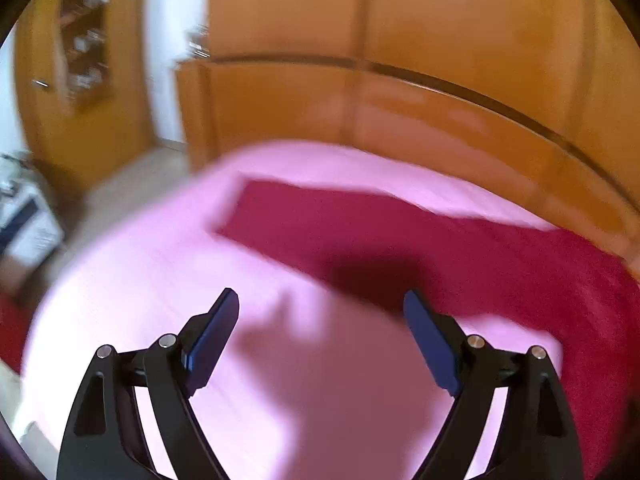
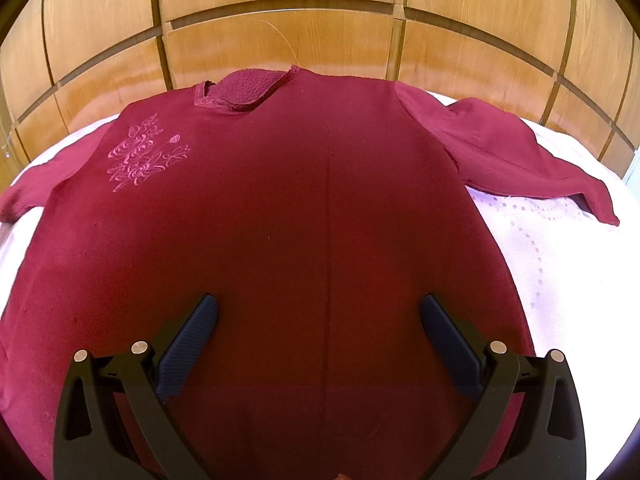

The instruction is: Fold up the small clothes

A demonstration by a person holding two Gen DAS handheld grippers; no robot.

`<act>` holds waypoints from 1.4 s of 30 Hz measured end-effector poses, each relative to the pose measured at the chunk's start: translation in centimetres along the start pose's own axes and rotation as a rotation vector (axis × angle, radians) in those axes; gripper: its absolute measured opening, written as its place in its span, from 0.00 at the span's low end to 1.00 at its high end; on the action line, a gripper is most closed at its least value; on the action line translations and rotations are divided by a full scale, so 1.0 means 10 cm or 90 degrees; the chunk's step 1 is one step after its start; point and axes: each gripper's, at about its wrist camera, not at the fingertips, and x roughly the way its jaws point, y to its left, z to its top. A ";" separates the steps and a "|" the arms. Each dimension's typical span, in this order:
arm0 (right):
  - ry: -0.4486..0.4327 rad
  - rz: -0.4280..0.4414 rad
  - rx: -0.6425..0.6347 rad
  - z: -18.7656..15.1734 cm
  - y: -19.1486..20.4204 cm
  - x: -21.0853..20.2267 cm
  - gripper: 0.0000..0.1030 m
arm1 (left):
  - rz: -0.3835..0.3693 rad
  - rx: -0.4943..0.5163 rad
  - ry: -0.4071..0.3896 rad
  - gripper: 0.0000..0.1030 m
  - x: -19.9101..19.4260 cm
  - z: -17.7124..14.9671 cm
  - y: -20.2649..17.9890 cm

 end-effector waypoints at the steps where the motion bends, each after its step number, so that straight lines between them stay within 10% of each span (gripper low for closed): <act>1: 0.000 0.001 0.001 0.00 0.00 0.00 0.97 | -0.052 0.004 0.017 0.83 -0.06 -0.14 -0.10; 7: 0.008 0.046 0.028 0.04 -0.11 -0.08 0.97 | -0.271 0.067 0.094 0.84 -0.49 -0.88 -0.75; 12: -0.032 0.113 0.091 -0.04 -0.59 -0.64 0.97 | -0.352 0.066 0.161 0.84 -0.69 -1.33 -0.94; 18: 0.037 0.151 0.155 -0.48 -1.32 -0.98 0.68 | -0.474 -0.003 0.215 0.70 -0.82 -1.63 -0.87; 29: 0.085 0.258 0.227 -1.19 -1.52 -1.11 0.54 | -0.477 0.010 0.276 0.32 -0.85 -1.74 -0.98; 42: 0.033 0.283 0.231 -1.24 -1.67 -1.41 0.48 | -0.480 0.031 0.271 0.46 -1.03 -1.87 -0.91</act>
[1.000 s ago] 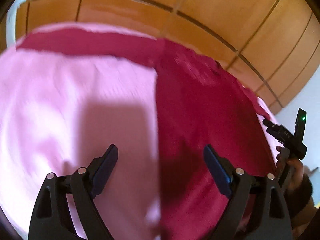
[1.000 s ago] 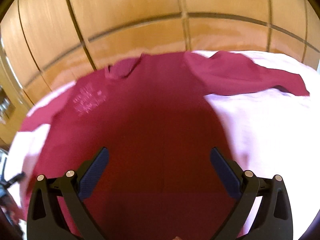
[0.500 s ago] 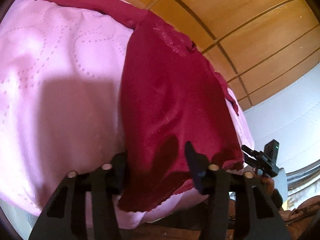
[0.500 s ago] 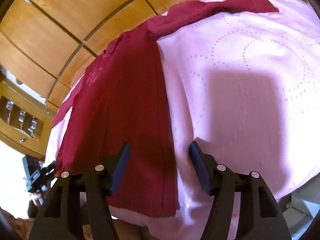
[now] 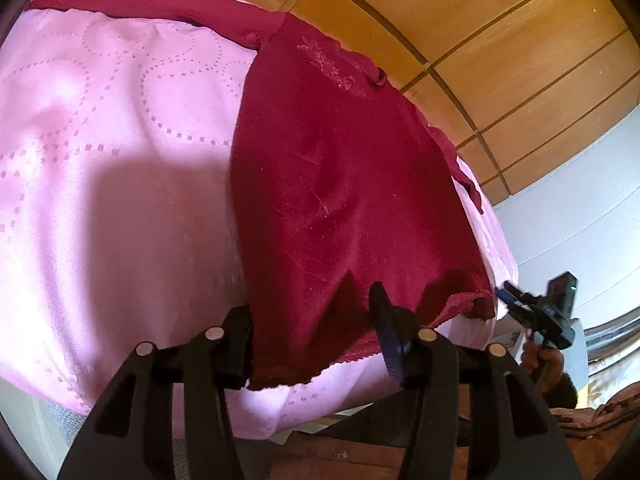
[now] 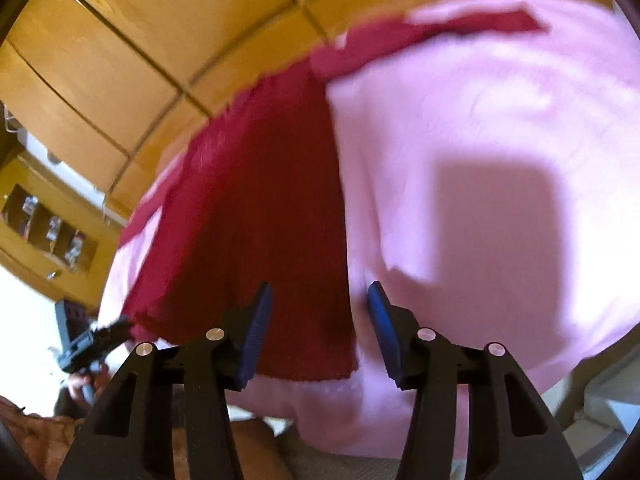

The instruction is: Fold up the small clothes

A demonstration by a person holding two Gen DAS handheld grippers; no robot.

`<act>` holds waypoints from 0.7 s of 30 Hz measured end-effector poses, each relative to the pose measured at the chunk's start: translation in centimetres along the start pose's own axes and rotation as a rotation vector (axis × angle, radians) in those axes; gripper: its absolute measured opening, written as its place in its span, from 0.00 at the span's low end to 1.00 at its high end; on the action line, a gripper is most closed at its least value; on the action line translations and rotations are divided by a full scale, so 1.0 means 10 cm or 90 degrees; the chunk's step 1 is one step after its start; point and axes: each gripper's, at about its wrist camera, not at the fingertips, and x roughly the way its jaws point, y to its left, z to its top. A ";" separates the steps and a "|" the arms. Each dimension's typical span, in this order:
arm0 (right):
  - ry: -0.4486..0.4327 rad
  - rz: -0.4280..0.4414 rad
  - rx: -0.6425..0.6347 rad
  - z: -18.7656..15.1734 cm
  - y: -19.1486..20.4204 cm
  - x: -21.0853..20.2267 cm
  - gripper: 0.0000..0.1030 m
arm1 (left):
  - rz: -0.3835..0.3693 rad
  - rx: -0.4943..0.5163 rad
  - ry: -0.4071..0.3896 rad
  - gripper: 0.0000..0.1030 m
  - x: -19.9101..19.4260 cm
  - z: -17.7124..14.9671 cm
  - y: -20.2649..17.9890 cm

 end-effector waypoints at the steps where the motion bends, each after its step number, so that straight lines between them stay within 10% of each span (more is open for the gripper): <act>1: -0.031 0.010 -0.003 0.04 0.02 -0.12 0.48 | -0.005 -0.006 -0.001 0.46 -0.01 0.00 0.02; 8: 0.060 0.028 -0.017 0.01 0.03 0.20 0.48 | -0.014 -0.009 -0.010 0.49 -0.03 -0.02 0.05; 11: 0.081 0.044 0.027 -0.13 -0.07 0.37 0.39 | 0.009 0.002 -0.001 0.18 -0.02 -0.04 0.04; 12: 0.081 0.060 0.030 -0.14 -0.05 0.38 0.21 | 0.029 0.012 0.003 0.13 -0.01 -0.05 0.03; 21: 0.058 0.079 -0.007 -0.04 -0.07 0.05 0.10 | 0.043 0.062 -0.015 0.08 -0.42 -0.11 -0.19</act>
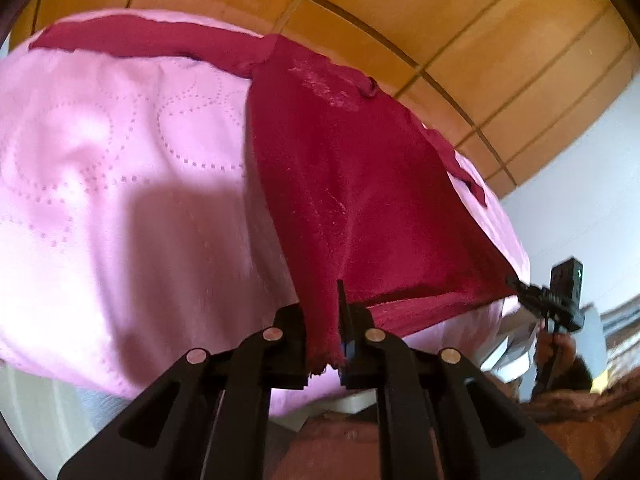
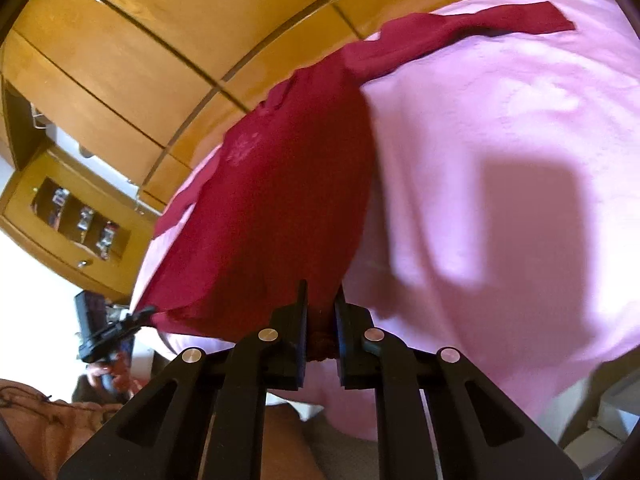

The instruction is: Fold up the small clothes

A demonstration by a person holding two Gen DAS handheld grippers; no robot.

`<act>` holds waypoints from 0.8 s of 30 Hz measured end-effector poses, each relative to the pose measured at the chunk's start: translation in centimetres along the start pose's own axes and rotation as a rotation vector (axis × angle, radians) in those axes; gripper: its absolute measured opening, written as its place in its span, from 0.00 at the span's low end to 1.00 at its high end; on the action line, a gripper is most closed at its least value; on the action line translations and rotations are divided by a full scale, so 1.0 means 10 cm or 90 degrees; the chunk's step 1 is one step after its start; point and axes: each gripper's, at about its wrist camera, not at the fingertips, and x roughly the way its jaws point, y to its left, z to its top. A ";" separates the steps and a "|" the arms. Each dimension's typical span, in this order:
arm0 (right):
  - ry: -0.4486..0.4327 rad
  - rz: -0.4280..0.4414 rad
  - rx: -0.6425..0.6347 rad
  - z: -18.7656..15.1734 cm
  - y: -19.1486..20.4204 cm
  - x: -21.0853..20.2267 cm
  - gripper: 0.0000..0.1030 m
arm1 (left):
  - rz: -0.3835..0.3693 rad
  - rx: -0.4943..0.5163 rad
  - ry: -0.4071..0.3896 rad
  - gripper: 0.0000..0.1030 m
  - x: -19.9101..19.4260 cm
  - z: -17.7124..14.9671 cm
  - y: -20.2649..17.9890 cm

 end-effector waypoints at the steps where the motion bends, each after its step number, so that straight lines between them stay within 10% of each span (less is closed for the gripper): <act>1: 0.010 -0.006 0.002 -0.03 -0.08 -0.02 0.10 | 0.006 0.011 0.010 0.08 0.00 -0.04 -0.02; 6: 0.048 -0.028 0.032 -0.17 -0.29 0.17 0.10 | 0.042 0.018 0.049 0.09 0.19 -0.15 0.02; 9: 0.034 -0.005 0.039 -0.10 -0.31 0.10 0.18 | 0.065 0.043 0.030 0.29 0.05 -0.07 -0.02; 13: -0.066 0.007 0.051 0.20 -0.40 -0.20 0.40 | 0.075 0.073 -0.035 0.56 -0.22 0.22 -0.10; 24: -0.180 -0.064 0.227 1.10 -1.11 0.07 0.40 | 0.122 0.033 -0.135 0.86 0.56 1.29 -0.24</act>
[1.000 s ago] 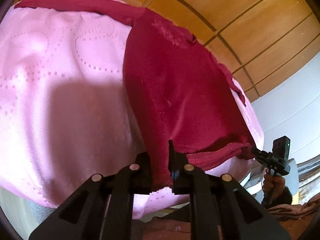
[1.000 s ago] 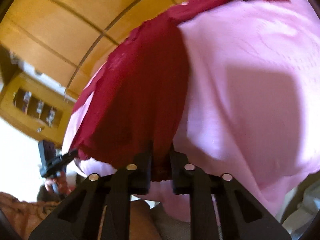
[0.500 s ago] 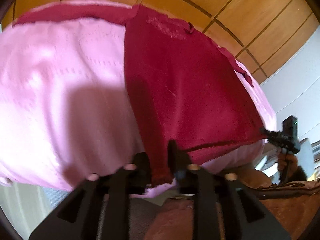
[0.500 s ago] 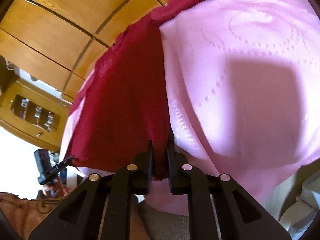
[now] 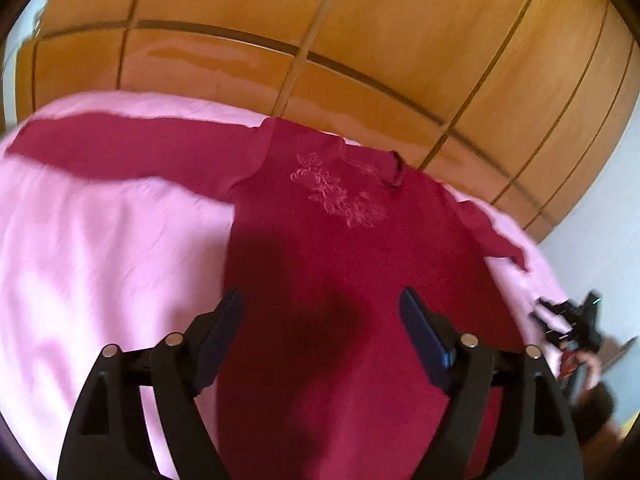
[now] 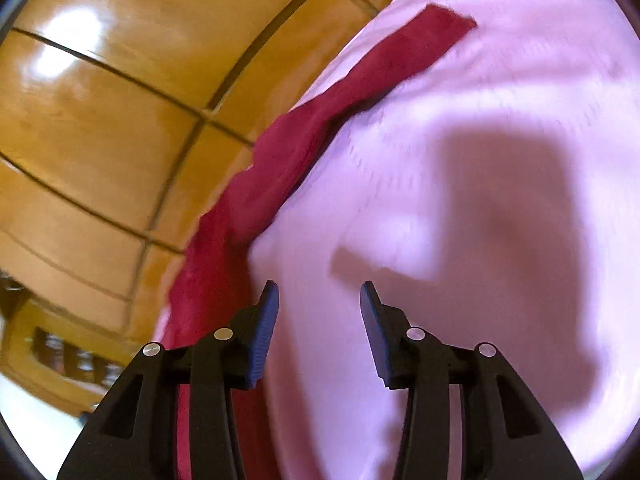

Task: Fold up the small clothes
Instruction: 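Grasp the cuff of the other sleeve with the right gripper and lift it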

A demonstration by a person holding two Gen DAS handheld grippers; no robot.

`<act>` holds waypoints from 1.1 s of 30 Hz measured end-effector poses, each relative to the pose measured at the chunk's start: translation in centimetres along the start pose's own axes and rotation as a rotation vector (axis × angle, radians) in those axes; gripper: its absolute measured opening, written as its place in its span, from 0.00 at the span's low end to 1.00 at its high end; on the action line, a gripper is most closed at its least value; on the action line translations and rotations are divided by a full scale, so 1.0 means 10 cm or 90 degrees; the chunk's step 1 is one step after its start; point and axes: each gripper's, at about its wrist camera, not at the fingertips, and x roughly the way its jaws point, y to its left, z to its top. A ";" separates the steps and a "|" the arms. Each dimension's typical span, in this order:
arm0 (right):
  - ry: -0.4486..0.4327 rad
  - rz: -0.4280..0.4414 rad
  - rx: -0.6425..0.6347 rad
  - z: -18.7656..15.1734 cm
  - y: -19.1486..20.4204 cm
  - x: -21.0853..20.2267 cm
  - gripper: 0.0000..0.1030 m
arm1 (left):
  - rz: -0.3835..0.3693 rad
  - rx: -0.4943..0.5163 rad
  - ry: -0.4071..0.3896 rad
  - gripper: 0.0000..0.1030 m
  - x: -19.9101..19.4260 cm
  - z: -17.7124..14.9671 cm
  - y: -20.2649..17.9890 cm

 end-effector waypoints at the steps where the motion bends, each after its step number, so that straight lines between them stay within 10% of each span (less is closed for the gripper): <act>1: -0.006 -0.015 -0.006 0.07 0.04 0.08 0.40 | 0.024 0.012 -0.006 0.90 0.15 0.07 -0.06; 9: -0.080 -0.079 0.055 0.94 -0.38 0.38 0.41 | 0.272 0.047 -0.019 0.98 0.92 0.33 -0.02; 12: -0.124 -0.065 0.117 1.21 -0.63 0.41 0.41 | 0.258 -0.020 0.055 0.98 1.15 0.31 0.27; 20: -0.243 -0.008 0.259 1.49 -1.07 0.48 0.39 | 0.252 -0.025 0.055 0.98 1.24 0.27 0.29; 27: -0.256 -0.080 0.231 1.61 -1.00 0.64 0.10 | 0.246 -0.030 0.048 0.98 1.25 0.25 0.31; 33: -0.255 -0.099 0.202 1.81 -0.74 0.56 0.08 | 0.242 -0.032 0.044 0.98 1.26 0.25 0.30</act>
